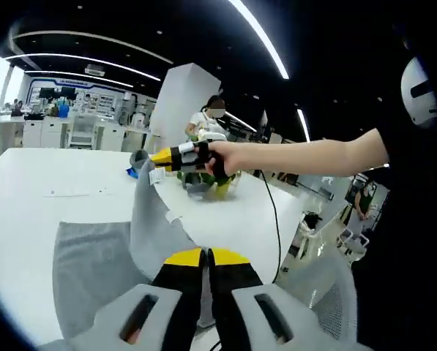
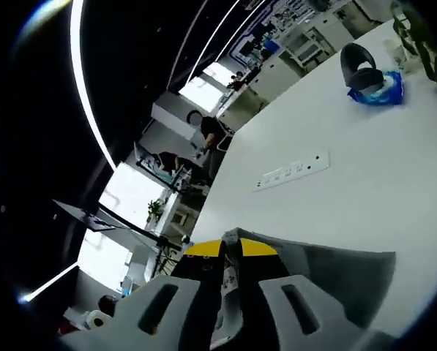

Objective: Fold the towel on the table until its edges align and the towel forms a compact rectangular stack.

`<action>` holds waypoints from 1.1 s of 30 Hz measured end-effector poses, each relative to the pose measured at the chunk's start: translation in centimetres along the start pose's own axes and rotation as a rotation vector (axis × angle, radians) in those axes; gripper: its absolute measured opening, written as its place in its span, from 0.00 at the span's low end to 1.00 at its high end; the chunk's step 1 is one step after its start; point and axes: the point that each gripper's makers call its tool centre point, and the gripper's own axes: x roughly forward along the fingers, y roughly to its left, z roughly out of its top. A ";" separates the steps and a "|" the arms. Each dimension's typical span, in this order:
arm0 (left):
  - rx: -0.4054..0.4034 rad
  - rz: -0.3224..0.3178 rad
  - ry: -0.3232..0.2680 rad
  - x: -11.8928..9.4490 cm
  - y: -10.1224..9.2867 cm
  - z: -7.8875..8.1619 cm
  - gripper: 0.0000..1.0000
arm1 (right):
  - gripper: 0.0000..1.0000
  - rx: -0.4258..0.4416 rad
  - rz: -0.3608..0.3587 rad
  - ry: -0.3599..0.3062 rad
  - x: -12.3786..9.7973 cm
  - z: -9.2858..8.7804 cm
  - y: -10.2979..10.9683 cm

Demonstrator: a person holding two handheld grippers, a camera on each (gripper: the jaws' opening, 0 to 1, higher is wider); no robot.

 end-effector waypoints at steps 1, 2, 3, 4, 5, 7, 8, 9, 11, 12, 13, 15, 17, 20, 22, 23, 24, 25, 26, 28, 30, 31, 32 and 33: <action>0.002 0.005 -0.002 -0.3 -0.1 0.0 0.02 | 0.04 0.002 0.002 -0.002 0.1 0.1 0.1; 0.005 0.017 -0.003 -0.7 -0.2 -0.1 0.02 | 0.04 0.013 0.013 -0.007 0.3 0.2 0.3; 0.004 0.024 -0.007 -1.0 -0.3 -0.1 0.02 | 0.04 0.024 0.019 -0.012 0.4 0.3 0.4; 0.002 0.027 -0.013 -1.2 -0.3 -0.2 0.02 | 0.04 0.034 0.025 -0.018 0.6 0.4 0.5; -0.033 0.024 -0.026 -1.5 -0.4 -0.3 0.02 | 0.04 0.054 0.031 -0.021 0.8 0.5 0.5; -0.055 0.032 -0.040 -1.9 -0.5 -0.6 0.02 | 0.04 0.084 0.034 -0.025 1.0 0.6 0.4; -0.055 0.036 -0.039 -2.1 -0.4 -0.8 0.02 | 0.04 0.094 0.034 -0.031 1.0 0.7 0.4; -0.060 0.045 -0.040 -2.4 -0.4 -1.0 0.02 | 0.04 0.110 0.041 -0.039 1.0 0.7 0.6; -0.072 0.049 -0.048 -2.8 -0.5 -1.0 0.01 | 0.04 0.129 0.049 -0.051 1.1 0.9 0.8; -0.076 0.041 -0.062 -3.1 -0.7 -0.9 0.01 | 0.04 0.138 0.054 -0.050 1.3 0.9 0.9; -0.074 0.038 -0.067 -3.3 -0.8 -0.9 0.01 | 0.04 0.143 0.057 -0.048 1.4 1.1 0.8; -0.063 0.050 -0.071 -3.8 -0.8 -1.0 0.01 | 0.04 0.149 0.062 -0.030 1.7 0.8 1.0; -0.054 0.073 -0.063 -4.2 -0.4 -1.4 0.01 | 0.04 0.145 0.062 -0.024 1.8 0.6 1.2; -0.081 0.104 -0.067 -4.7 0.6 -2.0 0.01 | 0.04 0.155 0.070 -0.021 2.1 0.4 1.5; -0.078 0.128 -0.064 -5.1 1.0 -2.2 0.01 | 0.04 0.158 0.073 -0.018 2.3 0.2 1.9; -0.077 0.138 -0.058 -5.3 1.3 -2.4 0.01 | 0.04 0.157 0.077 -0.012 2.5 0.0 2.1; -0.074 0.152 -0.058 -5.5 1.5 -2.5 0.01 | 0.04 0.155 0.077 -0.009 2.7 -0.1 2.2; -0.076 0.158 -0.058 -5.7 1.7 -2.5 0.01 | 0.04 0.153 0.078 -0.005 3.0 -0.2 2.4; -0.080 0.160 -0.057 -5.8 1.9 -2.7 0.01 | 0.04 0.153 0.078 0.000 3.2 -0.3 2.5; -0.079 0.173 -0.052 -6.2 2.3 -3.0 0.01 | 0.04 0.149 0.078 0.008 3.6 -0.7 2.8; -0.065 0.157 -0.021 -6.3 2.3 -3.6 0.01 | 0.04 0.149 0.083 0.018 4.0 -0.9 3.0; -0.049 0.159 -0.008 -6.4 2.3 -3.8 0.01 | 0.04 0.148 0.085 0.022 4.2 -1.1 3.2; -0.041 0.168 0.002 -6.5 2.5 -3.9 0.01 | 0.04 0.147 0.086 0.025 4.4 -1.2 3.3; -0.038 0.166 0.005 -6.5 2.5 -4.0 0.01 | 0.04 0.146 0.088 0.027 4.6 -1.1 3.4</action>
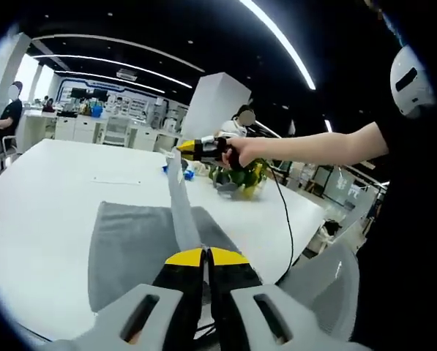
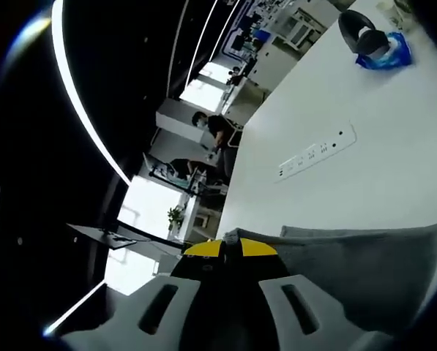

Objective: Fold the towel on the table until its edges align and the towel forms a compact rectangular stack.

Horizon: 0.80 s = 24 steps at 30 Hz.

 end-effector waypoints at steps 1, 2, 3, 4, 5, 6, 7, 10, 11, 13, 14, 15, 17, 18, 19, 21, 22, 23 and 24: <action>0.001 -0.006 -0.001 -0.1 -0.1 0.0 0.01 | 0.04 -0.003 0.005 0.004 0.3 0.0 0.2; 0.002 -0.008 -0.008 -0.2 -0.1 0.1 0.01 | 0.04 -0.007 0.010 0.002 0.5 0.1 0.3; -0.001 -0.008 -0.016 -0.3 -0.1 0.3 0.01 | 0.04 -0.008 0.018 -0.002 0.8 0.3 0.5; -0.005 -0.008 -0.025 -0.4 -0.1 0.5 0.01 | 0.04 -0.011 0.027 -0.006 0.9 0.4 0.7; -0.006 -0.010 -0.033 -0.5 0.0 0.6 0.01 | 0.04 -0.012 0.035 -0.009 1.2 0.5 0.9; -0.009 -0.013 -0.044 -0.6 0.0 0.9 0.01 | 0.04 -0.011 0.038 -0.012 1.2 0.5 1.0; -0.013 -0.012 -0.055 -0.6 0.0 1.0 0.01 | 0.04 -0.015 0.043 -0.019 1.4 0.6 1.1; -0.021 0.018 -0.027 -0.6 1.2 0.1 0.01 | 0.04 -0.021 0.037 -0.014 1.8 0.2 0.9; -0.025 0.014 -0.019 -0.7 1.5 -0.1 0.01 | 0.04 -0.020 0.034 -0.012 2.0 0.0 0.9; -0.032 -0.021 -0.062 -1.2 0.7 1.1 0.01 | 0.04 -0.015 0.056 -0.031 2.4 -0.1 1.3; -0.036 -0.030 -0.099 -1.4 0.5 2.0 0.01 | 0.04 0.001 0.075 -0.042 2.6 0.1 1.7; -0.044 -0.026 -0.115 -1.8 0.5 2.5 0.01 | 0.04 0.005 0.099 -0.058 2.8 0.6 2.3; -0.020 0.020 -0.081 -1.9 1.7 1.8 0.01 | 0.04 -0.005 0.095 -0.048 3.2 0.8 2.2; -0.022 0.045 -0.063 -1.9 2.4 1.4 0.01 | 0.04 -0.008 0.084 -0.044 3.4 0.8 1.9; -0.040 0.051 -0.059 -1.8 2.9 1.1 0.01 | 0.04 -0.014 0.067 -0.039 3.5 0.6 1.6; -0.056 0.071 -0.077 -2.0 3.6 1.1 0.01 | 0.04 -0.009 0.053 -0.036 3.7 0.4 1.1; -0.068 0.070 -0.079 -2.1 3.9 1.0 0.01 | 0.04 -0.006 0.050 -0.036 3.9 0.3 0.8; -0.070 0.081 -0.078 -2.2 4.2 0.8 0.01 | 0.04 -0.002 0.049 -0.035 4.0 0.2 0.6; -0.076 0.097 -0.067 -2.2 4.7 0.3 0.01 | 0.04 0.005 0.044 -0.034 4.3 0.0 0.4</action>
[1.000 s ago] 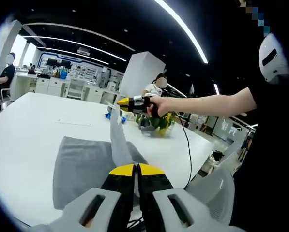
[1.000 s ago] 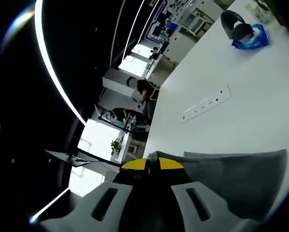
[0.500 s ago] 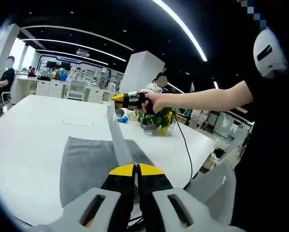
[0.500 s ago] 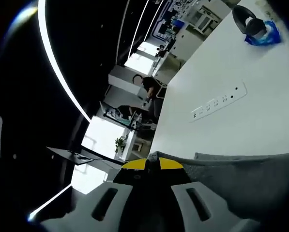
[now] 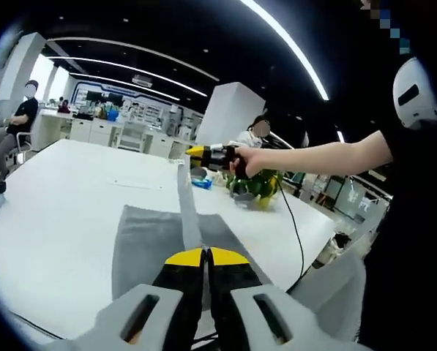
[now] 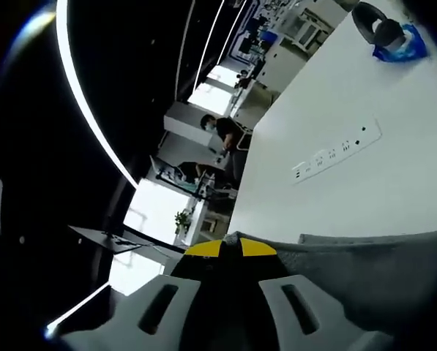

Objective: Fold the towel on the table until its edges align and the towel forms a compact rectangular stack.

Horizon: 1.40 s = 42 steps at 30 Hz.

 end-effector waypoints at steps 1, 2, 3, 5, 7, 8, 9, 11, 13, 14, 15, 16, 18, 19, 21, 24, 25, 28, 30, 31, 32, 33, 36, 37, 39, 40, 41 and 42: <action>-0.002 0.005 0.009 0.0 0.3 -0.3 0.01 | 0.04 0.004 -0.007 0.004 0.2 -0.2 -0.2; -0.002 0.016 0.018 0.0 0.7 -0.7 0.01 | 0.04 0.003 -0.014 0.008 0.4 -0.4 -0.5; -0.009 0.040 0.033 0.1 1.4 -1.4 0.01 | 0.04 -0.002 -0.024 0.014 0.7 -0.7 -0.7; -0.021 0.072 0.055 0.1 2.6 -2.4 0.01 | 0.04 -0.007 -0.040 0.025 1.3 -1.2 -1.2; -0.035 0.086 0.060 0.2 3.4 -3.0 0.01 | 0.04 -0.006 -0.047 0.022 2.0 -1.6 -1.7; -0.038 0.097 0.062 0.1 3.8 -3.3 0.01 | 0.04 -0.004 -0.049 0.021 2.1 -1.7 -1.8; -0.048 0.114 0.064 0.1 4.5 -3.7 0.01 | 0.04 0.013 -0.051 0.021 2.7 -2.1 -2.1; -0.070 0.132 0.072 0.0 5.4 -4.5 0.01 | 0.04 0.017 -0.057 0.018 3.4 -2.5 -2.3; -0.084 0.140 0.082 -0.1 5.9 -5.1 0.01 | 0.04 0.018 -0.060 0.022 4.2 -3.1 -2.4; -0.088 0.145 0.090 0.0 6.3 -5.5 0.01 | 0.04 0.016 -0.063 0.023 4.5 -3.3 -2.5; -0.092 0.149 0.097 0.0 6.5 -5.9 0.01 | 0.04 0.017 -0.066 0.026 4.8 -3.5 -2.6; -0.098 0.154 0.103 0.0 6.9 -6.3 0.01 | 0.04 0.016 -0.069 0.030 5.2 -3.7 -2.8; -0.107 0.164 0.115 0.1 7.4 -7.0 0.01 | 0.05 0.020 -0.073 0.036 5.9 -4.1 -3.3; -0.109 0.168 0.120 0.2 7.7 -7.3 0.01 | 0.05 0.020 -0.076 0.038 6.1 -4.3 -3.5; -0.123 0.185 0.137 0.2 8.4 -8.2 0.01 | 0.05 0.017 -0.092 0.040 6.7 -4.7 -4.3; -0.131 0.213 0.178 0.3 9.4 -9.8 0.01 | 0.00 0.090 -0.087 -0.059 7.6 -3.5 -5.4; -0.131 0.222 0.189 0.3 9.8 -10.3 0.01 | 0.00 0.107 -0.081 -0.059 7.7 -3.5 -5.6; -0.176 0.230 0.177 0.7 10.6 -10.9 0.01 | 0.00 0.088 -0.102 -0.013 8.1 -4.4 -6.6; -0.194 0.247 0.203 0.9 11.2 -11.7 0.01 | 0.00 0.086 -0.106 0.013 8.3 -5.1 -7.3; -0.199 0.254 0.209 1.0 11.4 -12.0 0.01 | 0.00 0.099 -0.105 0.019 8.3 -5.5 -7.6; -0.212 0.260 0.216 1.0 11.6 -12.2 0.01 | 0.00 0.109 -0.105 0.020 8.3 -5.7 -7.9; -0.218 0.261 0.217 1.0 11.6 -12.3 0.02 | 0.00 0.121 -0.106 0.024 8.2 -6.0 -8.3; -0.241 0.264 0.227 1.0 11.8 -12.8 0.02 | 0.00 0.126 -0.114 0.044 7.6 -6.7 -9.2; -0.255 0.269 0.235 1.0 11.9 -13.0 0.02 | 0.00 0.124 -0.118 0.046 7.3 -6.7 -9.5; -0.268 0.271 0.234 1.1 11.9 -13.0 0.02 | 0.00 0.128 -0.130 0.048 6.4 -6.7 -10.3; -0.268 0.272 0.232 1.1 11.9 -13.0 0.02 | 0.00 0.133 -0.141 0.044 5.8 -6.5 -10.9; -0.271 0.273 0.228 1.2 11.9 -12.8 0.02 | 0.00 0.135 -0.149 0.038 5.4 -6.4 -11.2; -0.272 0.275 0.222 1.2 11.8 -12.7 0.02 | 0.00 0.137 -0.153 0.032 5.0 -6.3 -11.5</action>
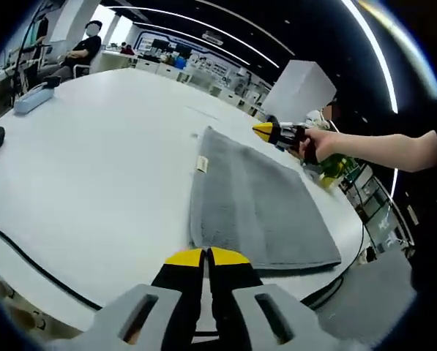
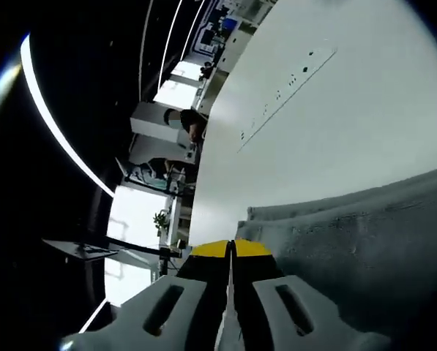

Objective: Fold the towel on the table until its edges align and the towel forms a compact rectangular stack.

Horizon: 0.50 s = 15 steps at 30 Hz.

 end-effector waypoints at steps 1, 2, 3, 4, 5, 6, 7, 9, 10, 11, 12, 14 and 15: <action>-0.002 0.000 -0.011 0.0 -0.1 0.2 0.03 | 0.00 0.003 -0.005 -0.004 -0.5 0.2 -0.4; 0.000 -0.005 -0.023 0.0 -0.3 0.5 0.03 | 0.00 0.005 -0.010 -0.009 -0.9 0.3 -0.6; -0.001 -0.007 -0.028 0.0 -0.4 0.7 0.04 | 0.00 0.006 -0.017 -0.021 -1.4 0.5 -1.0; 0.002 0.003 -0.043 0.0 -0.4 1.1 0.05 | 0.00 0.009 -0.017 -0.024 -1.7 0.6 -1.2; 0.028 0.019 -0.072 -0.1 -0.3 1.7 0.07 | 0.00 0.009 -0.022 -0.028 -2.2 0.6 -1.5; 0.054 0.033 -0.094 -0.2 -0.3 2.3 0.10 | 0.00 0.005 -0.026 -0.030 -2.5 0.6 -1.7; 0.060 0.039 -0.103 -0.3 -0.4 2.6 0.16 | 0.00 -0.002 -0.031 -0.032 -2.8 0.6 -1.9; 0.062 0.015 -0.115 -0.2 -1.3 3.3 0.21 | 0.00 -0.013 -0.035 -0.025 -3.6 0.4 -2.2; 0.070 0.000 -0.121 -0.1 -1.8 3.6 0.20 | 0.00 -0.015 -0.036 -0.020 -3.9 0.3 -2.4; 0.080 -0.035 -0.127 0.2 -2.8 3.9 0.20 | 0.00 -0.023 -0.036 -0.015 -4.3 0.2 -2.5; 0.093 -0.065 -0.122 0.4 -3.6 4.1 0.20 | 0.00 -0.034 -0.033 -0.009 -4.7 0.1 -2.6; 0.153 -0.121 -0.097 1.2 -5.6 4.4 0.20 | 0.00 -0.049 -0.037 -0.005 -5.6 -0.3 -2.8; 0.186 -0.159 -0.099 1.7 -7.0 5.0 0.20 | 0.00 -0.058 -0.034 -0.007 -6.0 -0.4 -2.8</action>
